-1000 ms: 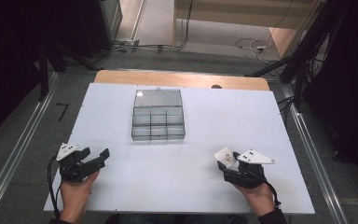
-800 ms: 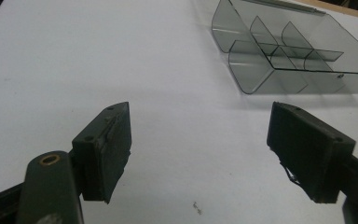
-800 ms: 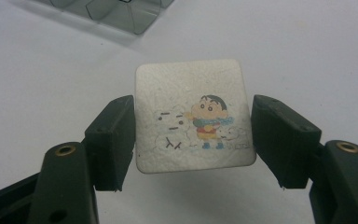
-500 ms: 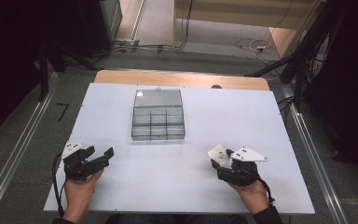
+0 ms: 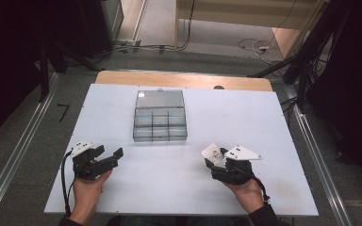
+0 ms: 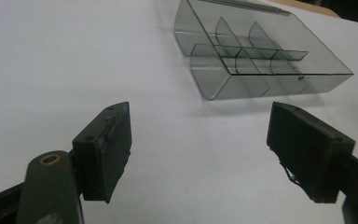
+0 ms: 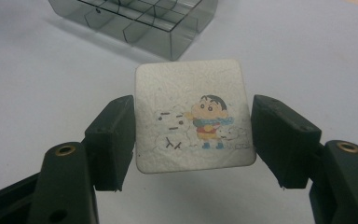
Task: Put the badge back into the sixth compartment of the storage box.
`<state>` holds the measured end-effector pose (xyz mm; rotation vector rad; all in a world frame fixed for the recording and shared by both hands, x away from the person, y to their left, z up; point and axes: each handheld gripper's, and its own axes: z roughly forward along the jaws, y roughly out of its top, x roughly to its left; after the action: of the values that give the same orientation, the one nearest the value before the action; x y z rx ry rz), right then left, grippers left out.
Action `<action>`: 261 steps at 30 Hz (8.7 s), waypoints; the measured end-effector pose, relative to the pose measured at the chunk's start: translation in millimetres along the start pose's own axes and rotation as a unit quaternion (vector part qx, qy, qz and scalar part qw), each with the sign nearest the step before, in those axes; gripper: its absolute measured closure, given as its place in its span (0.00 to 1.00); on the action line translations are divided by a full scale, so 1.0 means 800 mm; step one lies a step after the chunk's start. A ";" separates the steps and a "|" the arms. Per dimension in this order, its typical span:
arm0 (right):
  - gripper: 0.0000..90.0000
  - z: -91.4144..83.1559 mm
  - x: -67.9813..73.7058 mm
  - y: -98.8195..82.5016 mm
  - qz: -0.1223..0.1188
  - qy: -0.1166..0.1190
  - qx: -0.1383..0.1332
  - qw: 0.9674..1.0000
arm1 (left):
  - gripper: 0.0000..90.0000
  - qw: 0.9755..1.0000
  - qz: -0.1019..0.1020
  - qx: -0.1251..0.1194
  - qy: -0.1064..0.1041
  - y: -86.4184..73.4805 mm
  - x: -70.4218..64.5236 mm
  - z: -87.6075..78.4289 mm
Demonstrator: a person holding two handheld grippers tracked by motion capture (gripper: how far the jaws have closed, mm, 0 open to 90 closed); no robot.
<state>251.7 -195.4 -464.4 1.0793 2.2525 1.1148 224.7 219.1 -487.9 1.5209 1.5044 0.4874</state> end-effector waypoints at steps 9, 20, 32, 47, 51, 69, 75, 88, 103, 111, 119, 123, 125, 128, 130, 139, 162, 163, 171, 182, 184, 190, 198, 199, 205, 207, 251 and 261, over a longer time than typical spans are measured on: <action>0.35 0.006 0.008 0.009 -0.006 0.005 -0.008 1.000 | 0.26 1.000 0.005 0.004 -0.020 0.004 -0.018 0.009; 0.35 0.013 0.015 0.016 -0.012 0.008 -0.013 1.000 | 0.26 0.999 0.011 0.008 -0.040 0.008 -0.033 0.017; 0.34 0.021 0.024 0.024 -0.019 0.012 -0.019 1.000 | 0.27 0.998 0.018 0.012 -0.055 0.011 -0.045 0.023; 0.35 0.030 0.035 0.032 -0.030 0.013 -0.026 0.999 | 0.32 0.994 0.022 0.028 -0.104 0.017 -0.066 0.036; 0.35 0.034 0.038 0.035 -0.031 0.015 -0.027 0.999 | 0.32 0.993 0.025 0.031 -0.113 0.018 -0.075 0.040; 0.35 0.041 0.046 0.038 -0.043 0.017 -0.032 0.998 | 0.38 0.986 0.024 0.043 -0.160 0.025 -0.101 0.060; 0.35 0.046 0.054 0.039 -0.052 0.020 -0.033 0.998 | 0.42 0.982 0.020 0.047 -0.184 0.029 -0.109 0.065; 0.35 0.051 0.076 0.041 -0.080 0.029 -0.043 0.995 | 0.55 0.957 -0.032 0.089 -0.274 0.029 -0.125 0.088; 0.35 0.047 0.087 0.042 -0.096 0.036 -0.057 0.993 | 0.88 0.935 -0.062 0.111 -0.332 0.029 -0.128 0.096; 0.19 0.057 0.074 0.045 -0.055 0.075 -0.010 0.996 | 0.94 0.946 -0.040 0.095 -0.306 0.028 -0.135 0.096; 0.17 0.062 0.048 0.042 -0.015 0.090 0.021 0.996 | 0.94 0.958 -0.027 0.072 -0.276 0.036 -0.130 0.098; 0.17 0.060 0.032 0.038 -0.003 0.085 0.028 0.996 | 0.93 0.962 -0.031 0.066 -0.264 0.041 -0.127 0.103; 0.17 0.056 0.024 0.034 0.004 0.081 0.028 0.996 | 0.93 0.962 -0.030 0.069 -0.264 0.043 -0.125 0.107; 0.17 0.052 0.015 0.030 0.007 0.075 0.030 0.997 | 0.93 0.965 -0.035 0.068 -0.252 0.049 -0.121 0.113; 0.17 0.049 0.010 0.027 0.012 0.071 0.031 0.997 | 0.93 0.966 -0.037 0.065 -0.248 0.052 -0.120 0.116; 0.17 0.037 -0.012 0.021 0.029 0.054 0.024 0.998 | 0.93 0.969 -0.039 0.056 -0.239 0.068 -0.117 0.121; 0.17 0.014 -0.044 0.005 0.049 0.031 0.017 0.998 | 0.93 0.977 -0.050 0.052 -0.201 0.085 -0.115 0.152; 0.17 0.014 -0.044 0.005 0.049 0.031 0.017 0.998 | 0.93 0.978 -0.050 0.053 -0.196 0.085 -0.114 0.154; 0.17 0.002 -0.059 -0.003 0.062 0.022 0.014 0.998 | 0.93 0.981 -0.046 0.051 -0.180 0.086 -0.113 0.172; 0.17 -0.004 -0.069 -0.010 0.068 0.015 0.016 0.997 | 0.93 0.988 0.006 0.074 -0.135 0.081 -0.129 0.191; 0.17 -0.004 -0.069 -0.010 0.067 0.015 0.016 0.998 | 0.93 0.988 0.015 0.081 -0.130 0.080 -0.130 0.193; 0.17 -0.002 -0.066 -0.010 0.063 0.015 0.018 0.998 | 0.93 0.988 0.035 0.095 -0.119 0.078 -0.135 0.199; 0.17 -0.002 -0.067 -0.011 0.065 0.014 0.019 0.998 | 0.83 0.988 0.054 0.101 -0.103 0.079 -0.143 0.198; 0.17 -0.002 -0.067 -0.011 0.064 0.014 0.019 0.998 | 0.82 0.988 0.054 0.100 -0.101 0.079 -0.144 0.198; 0.17 -0.003 -0.067 -0.010 0.065 0.013 0.018 0.998 | 0.61 0.991 0.055 0.091 -0.083 0.082 -0.142 0.193; 0.17 -0.003 -0.067 -0.010 0.065 0.014 0.018 0.998 | 0.57 0.991 0.054 0.087 -0.081 0.084 -0.140 0.191; 0.17 -0.007 -0.077 -0.014 0.079 -0.004 0.018 0.997 | 0.29 0.995 0.048 0.034 -0.076 0.070 -0.098 0.098; 0.17 -0.012 -0.083 -0.017 0.082 -0.013 0.018 0.996 | 0.29 0.997 0.045 0.014 -0.061 0.059 -0.072 0.069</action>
<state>280.5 -257.5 -468.8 1.3056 2.2042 1.1200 286.1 155.5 -459.9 1.6157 1.3576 0.4194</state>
